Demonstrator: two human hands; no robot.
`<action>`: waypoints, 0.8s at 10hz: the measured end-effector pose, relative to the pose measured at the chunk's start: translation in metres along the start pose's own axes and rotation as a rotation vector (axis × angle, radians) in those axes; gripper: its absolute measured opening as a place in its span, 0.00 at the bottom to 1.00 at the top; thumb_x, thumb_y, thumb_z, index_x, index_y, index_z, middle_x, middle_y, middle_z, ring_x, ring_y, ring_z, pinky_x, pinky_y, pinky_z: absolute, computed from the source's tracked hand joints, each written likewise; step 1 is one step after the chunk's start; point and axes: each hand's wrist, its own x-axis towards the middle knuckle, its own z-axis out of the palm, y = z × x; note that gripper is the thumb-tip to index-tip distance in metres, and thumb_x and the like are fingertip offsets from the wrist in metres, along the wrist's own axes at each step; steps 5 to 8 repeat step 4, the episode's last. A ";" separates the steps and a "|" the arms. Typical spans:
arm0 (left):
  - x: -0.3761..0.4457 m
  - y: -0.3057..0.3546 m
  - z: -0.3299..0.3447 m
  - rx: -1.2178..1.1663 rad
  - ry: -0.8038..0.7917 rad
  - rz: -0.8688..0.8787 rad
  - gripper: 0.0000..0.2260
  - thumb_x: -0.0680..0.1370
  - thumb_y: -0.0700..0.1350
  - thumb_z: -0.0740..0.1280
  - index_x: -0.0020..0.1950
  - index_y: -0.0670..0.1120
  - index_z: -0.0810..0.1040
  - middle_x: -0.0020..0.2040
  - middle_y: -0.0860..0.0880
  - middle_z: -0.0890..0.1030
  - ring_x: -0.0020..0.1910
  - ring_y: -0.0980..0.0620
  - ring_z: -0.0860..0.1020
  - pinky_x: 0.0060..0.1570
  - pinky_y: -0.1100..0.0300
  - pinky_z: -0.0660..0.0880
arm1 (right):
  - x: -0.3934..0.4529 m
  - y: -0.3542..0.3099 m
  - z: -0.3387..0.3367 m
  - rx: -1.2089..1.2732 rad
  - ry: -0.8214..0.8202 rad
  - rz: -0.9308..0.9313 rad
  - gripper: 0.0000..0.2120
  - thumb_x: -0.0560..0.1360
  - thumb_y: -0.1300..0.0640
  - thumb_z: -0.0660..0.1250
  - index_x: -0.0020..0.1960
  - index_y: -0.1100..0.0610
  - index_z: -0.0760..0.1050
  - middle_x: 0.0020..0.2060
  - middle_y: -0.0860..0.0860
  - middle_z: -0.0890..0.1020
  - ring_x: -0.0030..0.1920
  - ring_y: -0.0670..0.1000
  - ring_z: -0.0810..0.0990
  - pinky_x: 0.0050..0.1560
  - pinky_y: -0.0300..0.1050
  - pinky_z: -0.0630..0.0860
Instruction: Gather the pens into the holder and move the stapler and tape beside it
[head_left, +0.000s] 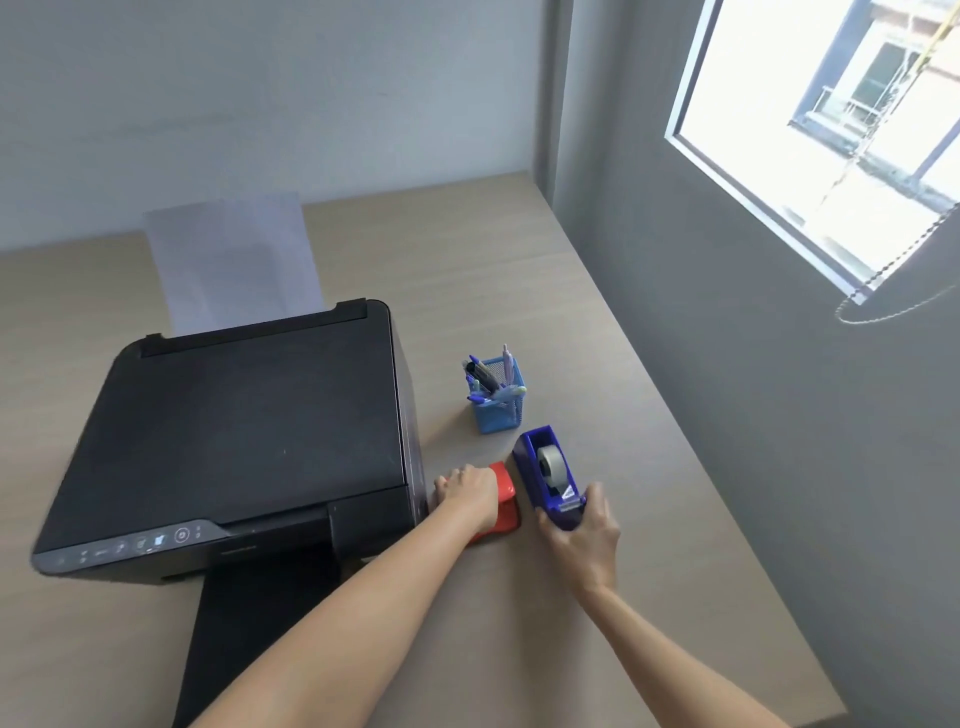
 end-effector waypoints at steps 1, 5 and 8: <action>-0.001 -0.004 0.004 0.005 0.020 0.026 0.20 0.75 0.35 0.62 0.67 0.43 0.71 0.65 0.41 0.73 0.67 0.40 0.71 0.66 0.47 0.66 | -0.001 0.004 0.000 -0.035 -0.001 -0.009 0.21 0.63 0.58 0.77 0.41 0.60 0.65 0.36 0.55 0.75 0.36 0.57 0.74 0.36 0.45 0.69; -0.057 0.002 0.012 -0.187 0.355 0.229 0.28 0.71 0.39 0.69 0.69 0.44 0.63 0.68 0.42 0.65 0.69 0.42 0.64 0.70 0.50 0.62 | -0.021 -0.016 -0.037 -0.023 -0.124 -0.009 0.46 0.63 0.44 0.78 0.71 0.57 0.58 0.65 0.55 0.71 0.63 0.56 0.74 0.56 0.42 0.68; -0.057 0.002 0.012 -0.187 0.355 0.229 0.28 0.71 0.39 0.69 0.69 0.44 0.63 0.68 0.42 0.65 0.69 0.42 0.64 0.70 0.50 0.62 | -0.021 -0.016 -0.037 -0.023 -0.124 -0.009 0.46 0.63 0.44 0.78 0.71 0.57 0.58 0.65 0.55 0.71 0.63 0.56 0.74 0.56 0.42 0.68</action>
